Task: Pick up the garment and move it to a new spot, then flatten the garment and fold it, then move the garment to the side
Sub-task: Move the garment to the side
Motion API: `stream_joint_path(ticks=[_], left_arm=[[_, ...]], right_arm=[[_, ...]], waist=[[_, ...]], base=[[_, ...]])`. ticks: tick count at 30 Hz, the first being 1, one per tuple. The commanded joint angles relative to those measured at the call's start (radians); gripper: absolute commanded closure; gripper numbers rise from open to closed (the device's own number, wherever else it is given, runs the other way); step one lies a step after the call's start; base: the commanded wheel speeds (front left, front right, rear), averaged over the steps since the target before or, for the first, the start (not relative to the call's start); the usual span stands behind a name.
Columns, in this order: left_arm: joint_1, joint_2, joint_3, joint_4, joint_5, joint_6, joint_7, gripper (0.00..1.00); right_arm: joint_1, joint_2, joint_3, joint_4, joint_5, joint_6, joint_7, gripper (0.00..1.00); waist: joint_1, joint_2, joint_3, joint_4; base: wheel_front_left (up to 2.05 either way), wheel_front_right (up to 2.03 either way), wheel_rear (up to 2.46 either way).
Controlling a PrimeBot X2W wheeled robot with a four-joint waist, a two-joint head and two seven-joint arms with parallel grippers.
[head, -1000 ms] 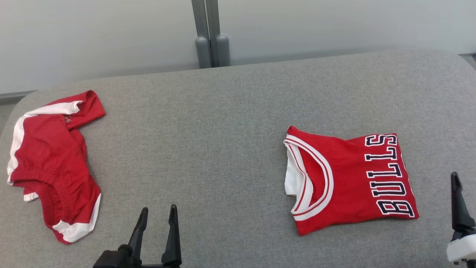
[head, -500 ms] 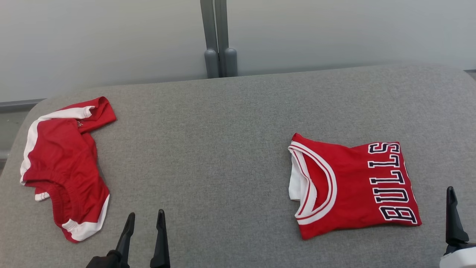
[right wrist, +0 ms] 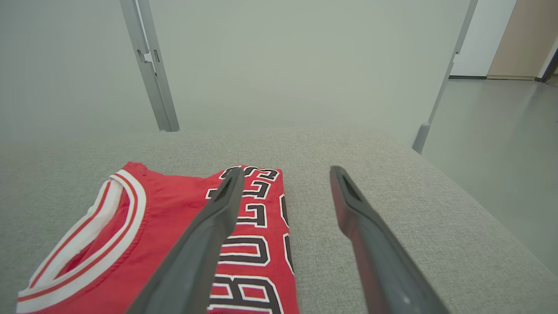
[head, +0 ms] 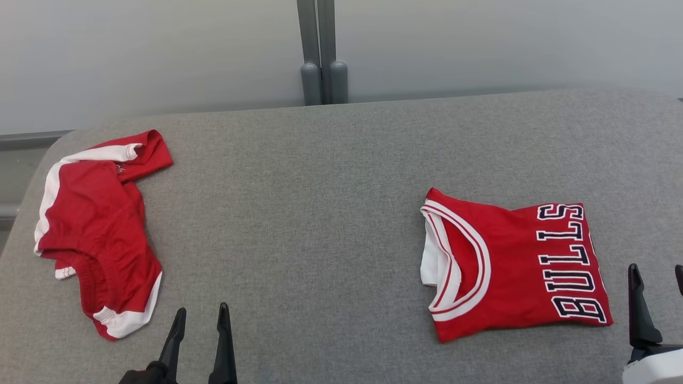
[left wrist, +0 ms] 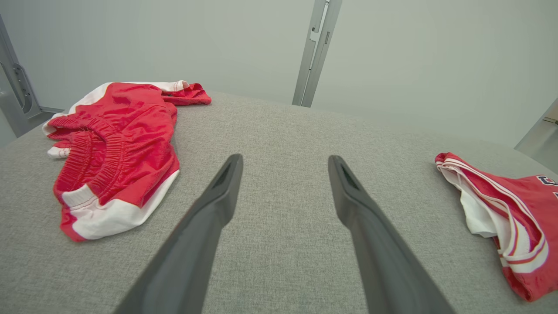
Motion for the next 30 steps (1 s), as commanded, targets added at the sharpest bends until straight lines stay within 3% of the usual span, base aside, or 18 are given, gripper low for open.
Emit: stream_joint_path(ticks=[1, 12, 17, 24, 30], left_arm=[[-0.004, 0.002, 0.002, -0.001, 0.002, 0.001, 0.000, 0.00], [-0.013, 0.002, 0.004, -0.009, -0.008, 0.012, 0.000, 0.00], [-0.034, 0.002, 0.003, -0.009, 0.007, 0.004, 0.000, 0.00], [-0.085, 0.002, -0.006, -0.019, 0.017, 0.002, 0.000, 0.00], [-0.120, 0.002, -0.026, -0.020, 0.018, 0.012, 0.000, 0.00]], right_arm=[[-0.011, -0.005, 0.001, -0.003, -0.002, 0.000, -0.004, 0.00], [-0.054, -0.008, 0.010, -0.015, 0.037, 0.000, -0.004, 0.00], [-0.125, -0.082, 0.067, 0.020, 0.103, 0.000, -0.004, 0.00], [-0.236, -0.236, 0.204, 0.127, 0.224, 0.000, 0.288, 0.00], [-0.306, -0.262, 0.241, 0.228, 0.276, 0.000, 0.408, 0.00]], waist=[[0.0000, 0.0000, 0.000, 0.002], [0.0000, 0.0000, 0.019, -0.003], [0.0000, 0.0000, 0.054, -0.014], [0.0000, 0.0000, 0.134, -0.003], [0.0000, 0.0000, 0.201, 0.016]], base=[[0.00, 0.00, 0.00], [0.00, 0.00, 0.00], [0.00, 0.00, 0.00], [0.00, 0.00, 0.00], [0.00, 0.00, 0.00]])
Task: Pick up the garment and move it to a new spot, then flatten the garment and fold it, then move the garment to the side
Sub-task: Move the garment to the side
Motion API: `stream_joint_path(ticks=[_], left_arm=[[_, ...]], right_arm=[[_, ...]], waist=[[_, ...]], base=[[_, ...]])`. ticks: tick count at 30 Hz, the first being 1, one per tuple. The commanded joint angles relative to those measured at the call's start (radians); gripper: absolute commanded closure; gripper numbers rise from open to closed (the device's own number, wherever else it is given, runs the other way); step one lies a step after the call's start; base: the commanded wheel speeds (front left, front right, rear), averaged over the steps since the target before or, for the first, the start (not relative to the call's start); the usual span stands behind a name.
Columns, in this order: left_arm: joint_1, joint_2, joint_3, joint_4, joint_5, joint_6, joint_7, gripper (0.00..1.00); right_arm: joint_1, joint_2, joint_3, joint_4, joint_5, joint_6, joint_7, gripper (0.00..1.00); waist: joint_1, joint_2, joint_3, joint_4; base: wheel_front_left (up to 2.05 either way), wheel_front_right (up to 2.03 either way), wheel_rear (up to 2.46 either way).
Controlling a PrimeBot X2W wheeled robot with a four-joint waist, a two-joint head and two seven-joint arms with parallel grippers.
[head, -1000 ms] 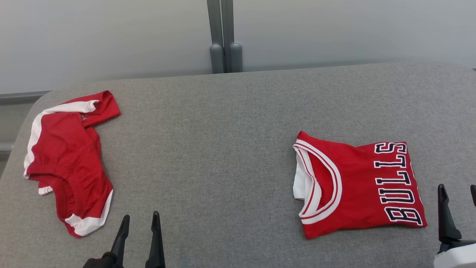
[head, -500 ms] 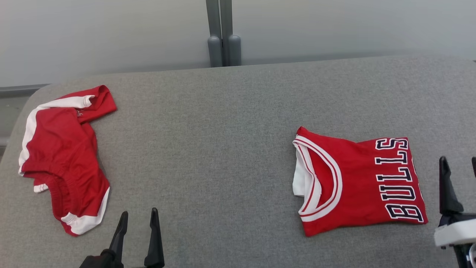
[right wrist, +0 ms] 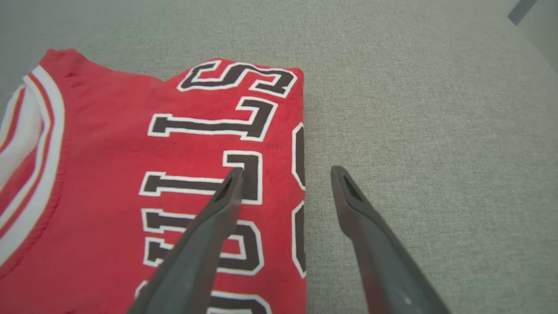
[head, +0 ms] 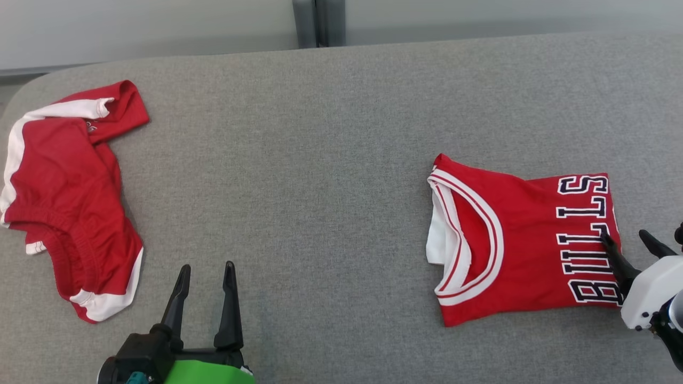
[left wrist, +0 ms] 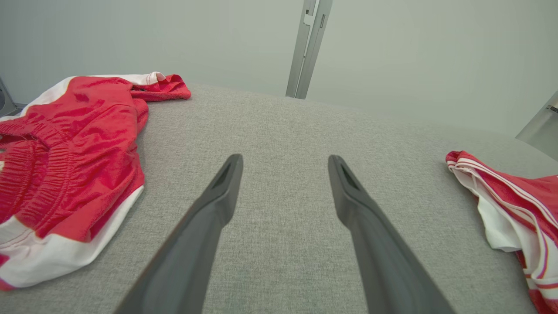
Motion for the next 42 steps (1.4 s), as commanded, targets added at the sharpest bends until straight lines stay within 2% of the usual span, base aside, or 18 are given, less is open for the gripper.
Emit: stream_joint_path(ticks=[1, 7, 8, 9, 13, 19, 24, 31, 32, 33, 34, 36, 39, 42], left_arm=[[-0.017, 0.002, -0.002, -0.001, 0.007, 0.007, 0.000, 0.00], [-0.032, 0.002, -0.003, -0.007, 0.010, 0.013, 0.000, 0.00], [-0.036, 0.002, -0.003, -0.008, 0.010, 0.014, 0.000, 0.00], [-0.044, 0.002, -0.003, -0.013, 0.012, 0.016, 0.000, 0.00], [-0.060, 0.002, -0.006, -0.023, 0.021, 0.014, 0.000, 0.00], [-0.111, 0.002, -0.009, -0.049, 0.062, 0.003, 0.000, 0.00], [-0.141, 0.002, -0.023, -0.073, 0.095, -0.007, 0.000, 0.00], [-0.139, 0.002, -0.035, -0.095, 0.101, 0.006, 0.000, 0.00], [-0.136, 0.002, -0.032, -0.099, 0.097, 0.010, 0.000, 0.00], [-0.135, 0.002, -0.032, -0.100, 0.095, 0.012, 0.000, 0.00], [-0.132, 0.002, -0.032, -0.100, 0.092, 0.017, 0.000, 0.00], [-0.128, 0.002, -0.031, -0.098, 0.081, 0.020, 0.000, 0.00], [-0.131, 0.002, -0.031, -0.090, 0.069, 0.020, 0.000, 0.00], [-0.128, 0.002, -0.027, -0.072, 0.057, 0.016, 0.000, 0.00]], right_arm=[[-0.020, 0.002, 0.004, 0.021, 0.025, 0.000, 0.013, 0.00], [-0.083, 0.007, 0.037, 0.118, 0.100, 0.000, 0.066, 0.00], [-0.092, 0.008, 0.049, 0.119, 0.117, 0.000, 0.067, 0.27], [-0.113, 0.004, 0.049, 0.119, 0.176, 0.000, 0.063, 1.00], [-0.167, -0.053, 0.048, 0.092, 0.259, -0.001, 0.050, 1.00], [-0.319, -0.196, 0.009, 0.151, 0.221, -0.001, 0.000, 1.00], [-0.478, -0.294, -0.063, 0.319, 0.140, -0.001, -0.028, 1.00], [-0.627, -0.349, -0.154, 0.572, 0.041, -0.001, -0.072, 1.00], [-0.645, -0.353, -0.165, 0.607, 0.016, -0.001, -0.091, 0.73], [-0.656, -0.353, -0.168, 0.628, -0.006, -0.001, -0.109, 0.52], [-0.671, -0.355, -0.170, 0.652, -0.036, 0.000, -0.136, 0.00], [-0.702, -0.358, -0.170, 0.671, -0.096, -0.001, -0.210, 0.00], [-0.724, -0.313, -0.150, 0.656, -0.155, 0.000, -0.316, 0.00], [-0.699, -0.261, -0.103, 0.602, -0.191, 0.000, -0.376, 0.00]], waist=[[0.0000, 0.0000, 0.047, 0.020], [0.0000, 0.0000, 0.086, 0.036], [0.0000, 0.0000, 0.090, 0.037], [0.0000, 0.0000, 0.104, 0.037], [0.0000, 0.0000, 0.149, 0.024], [0.0000, 0.0000, 0.273, -0.014], [0.0000, 0.0000, 0.339, -0.022], [0.0000, 0.0000, 0.374, 0.008], [0.0000, 0.0000, 0.376, 0.011], [0.0000, 0.0000, 0.376, 0.013], [0.0000, 0.0000, 0.371, 0.014], [0.0000, 0.0000, 0.355, 0.015], [0.0000, 0.0000, 0.317, 0.009], [0.0000, 0.0000, 0.252, 0.002]], base=[[0.00, 0.00, 0.00], [0.00, 0.00, 0.00], [0.00, 0.00, 0.00], [0.00, 0.00, 0.00], [0.00, 0.00, 0.00], [0.00, 0.00, 0.00], [0.00, 0.00, 0.00], [0.00, 0.00, 0.00], [0.00, 0.00, 0.00], [0.00, 0.00, 0.00], [0.00, 0.00, 0.00], [0.00, 0.00, 0.00], [0.00, 0.00, 0.00], [0.00, 0.00, 0.00]])
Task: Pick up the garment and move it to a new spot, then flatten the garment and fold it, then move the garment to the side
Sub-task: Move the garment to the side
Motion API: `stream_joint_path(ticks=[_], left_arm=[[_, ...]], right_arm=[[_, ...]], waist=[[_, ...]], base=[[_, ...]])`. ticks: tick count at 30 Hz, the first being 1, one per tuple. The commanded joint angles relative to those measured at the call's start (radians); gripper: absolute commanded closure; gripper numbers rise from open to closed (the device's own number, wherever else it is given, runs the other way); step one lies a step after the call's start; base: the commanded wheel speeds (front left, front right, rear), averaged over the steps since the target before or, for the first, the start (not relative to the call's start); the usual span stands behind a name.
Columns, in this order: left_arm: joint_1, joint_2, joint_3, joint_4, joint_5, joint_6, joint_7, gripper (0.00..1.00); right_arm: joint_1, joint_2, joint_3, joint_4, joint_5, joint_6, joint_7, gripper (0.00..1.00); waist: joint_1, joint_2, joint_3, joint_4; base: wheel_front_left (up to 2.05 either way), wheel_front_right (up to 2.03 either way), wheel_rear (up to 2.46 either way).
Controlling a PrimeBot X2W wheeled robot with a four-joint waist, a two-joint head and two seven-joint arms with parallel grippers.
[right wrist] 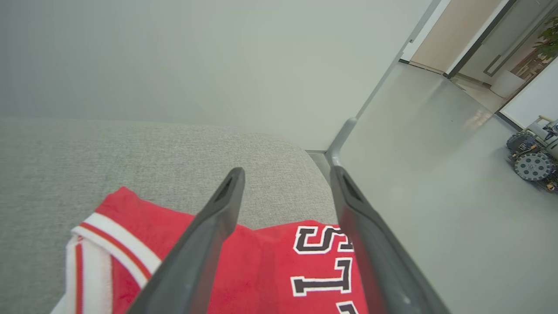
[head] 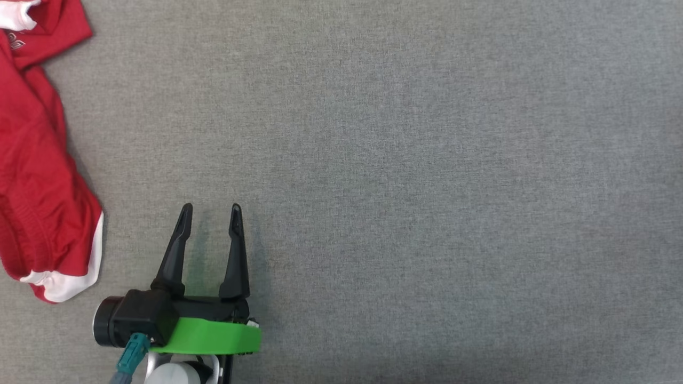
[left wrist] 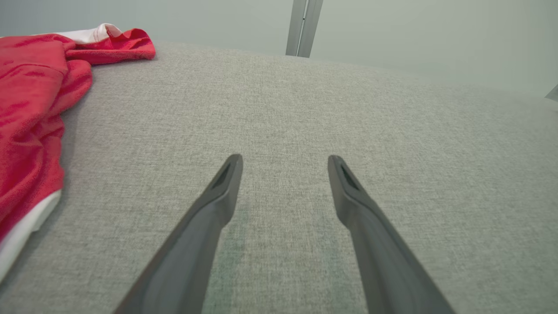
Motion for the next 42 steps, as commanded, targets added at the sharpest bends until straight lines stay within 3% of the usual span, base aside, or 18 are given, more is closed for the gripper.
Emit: stream_joint_path(ticks=[1, 7, 10, 15, 21, 29, 42], left_arm=[[0.006, 0.002, 0.009, 0.011, -0.006, -0.002, 0.000, 0.00], [0.067, 0.002, 0.068, 0.063, -0.020, -0.017, 0.000, 0.00], [0.095, 0.002, 0.097, 0.080, -0.023, -0.028, 0.000, 0.00], [0.138, 0.002, 0.142, 0.108, -0.017, -0.052, 0.000, 0.00], [0.195, 0.002, 0.175, 0.119, -0.015, -0.061, 0.000, 0.00], [0.242, 0.002, 0.193, 0.131, -0.008, -0.075, 0.000, 0.00], [0.221, 0.002, 0.181, 0.143, -0.001, -0.088, 0.000, 0.00]], right_arm=[[0.038, 0.027, 0.021, -0.035, -0.007, -0.001, -0.018, 0.00], [0.249, 0.162, 0.059, -0.257, -0.015, -0.001, -0.039, 0.00], [0.388, 0.234, 0.016, -0.396, -0.047, -0.001, -0.038, 0.00], [0.639, 0.415, -0.071, -0.617, -0.132, -0.001, -0.038, 0.00], [0.843, 0.557, -0.074, -0.718, -0.203, -0.001, -0.038, 0.00], [0.946, 0.627, -0.041, -0.732, -0.236, -0.001, -0.038, 0.00], [0.952, 0.648, -0.052, -0.745, -0.244, -0.001, -0.038, 0.00]], waist=[[-0.0001, -0.0001, -0.094, -0.020], [-0.0001, -0.0001, -0.273, -0.036], [-0.0001, -0.0001, -0.338, -0.039], [-0.0001, -0.0001, -0.416, -0.047], [-0.0001, -0.0001, -0.481, -0.070], [-0.0001, -0.0001, -0.525, -0.097], [-0.0001, -0.0001, -0.526, -0.090]], base=[[0.00, 0.00, 0.00], [0.00, 0.00, 0.00], [0.00, 0.00, 0.00], [0.00, 0.00, 0.00], [0.00, 0.00, 0.00], [0.00, 0.00, 0.00], [0.00, 0.00, 0.00]])
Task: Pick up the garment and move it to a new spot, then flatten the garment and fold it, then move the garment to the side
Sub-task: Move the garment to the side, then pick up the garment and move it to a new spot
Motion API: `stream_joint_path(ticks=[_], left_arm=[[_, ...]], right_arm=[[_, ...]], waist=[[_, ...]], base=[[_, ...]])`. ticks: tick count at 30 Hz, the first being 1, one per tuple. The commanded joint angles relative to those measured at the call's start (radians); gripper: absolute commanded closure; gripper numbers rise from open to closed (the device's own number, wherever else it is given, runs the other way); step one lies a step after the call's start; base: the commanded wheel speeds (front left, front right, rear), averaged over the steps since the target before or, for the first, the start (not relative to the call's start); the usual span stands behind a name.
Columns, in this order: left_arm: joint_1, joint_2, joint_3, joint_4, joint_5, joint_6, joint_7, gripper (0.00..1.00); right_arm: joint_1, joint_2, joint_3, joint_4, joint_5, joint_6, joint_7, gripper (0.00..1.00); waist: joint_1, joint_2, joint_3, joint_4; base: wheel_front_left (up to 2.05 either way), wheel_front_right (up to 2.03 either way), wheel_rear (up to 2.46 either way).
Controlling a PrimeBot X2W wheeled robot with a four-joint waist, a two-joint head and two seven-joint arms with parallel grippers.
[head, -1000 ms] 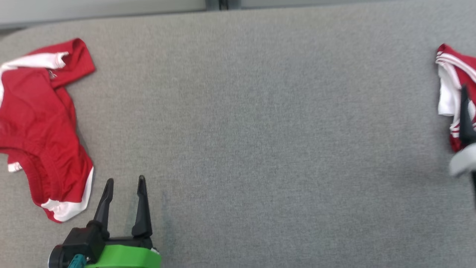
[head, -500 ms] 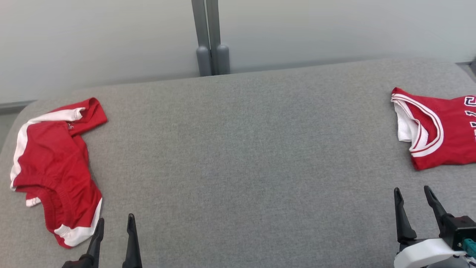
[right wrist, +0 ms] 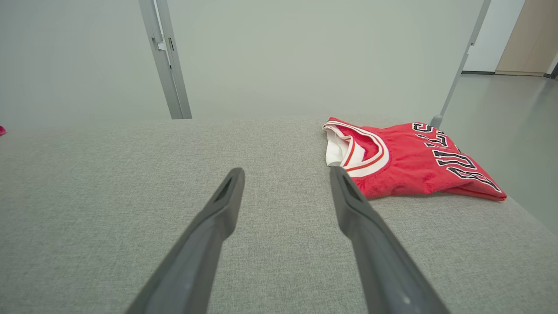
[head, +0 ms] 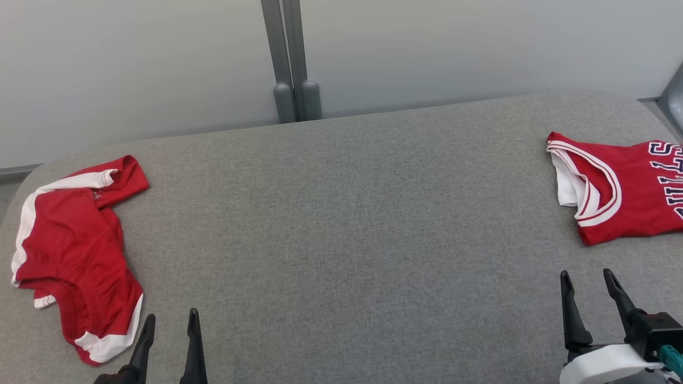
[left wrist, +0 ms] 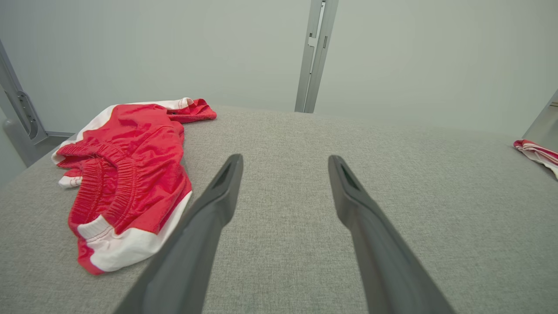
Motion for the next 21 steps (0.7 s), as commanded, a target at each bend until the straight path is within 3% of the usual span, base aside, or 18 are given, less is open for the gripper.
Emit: stream_joint_path(ticks=[1, 12, 21], left_arm=[[-0.010, 0.002, 0.001, 0.000, 0.006, -0.004, 0.000, 0.00], [-0.020, 0.002, -0.006, -0.005, 0.008, -0.005, 0.000, 0.00], [-0.028, 0.002, -0.007, -0.010, 0.016, -0.006, 0.000, 0.00]], right_arm=[[0.010, 0.000, -0.002, -0.006, -0.006, -0.001, -0.003, 0.00], [0.018, 0.003, 0.000, -0.010, -0.001, -0.001, -0.003, 0.00], [0.010, 0.008, 0.032, -0.012, 0.016, -0.001, -0.003, 0.00]], waist=[[0.0001, 0.0000, 0.002, 0.002], [0.0001, 0.0000, 0.009, 0.043], [0.0001, 0.0000, 0.012, 0.229]], base=[[0.00, 0.00, 0.00], [0.00, 0.00, 0.00], [0.00, 0.00, 0.00]])
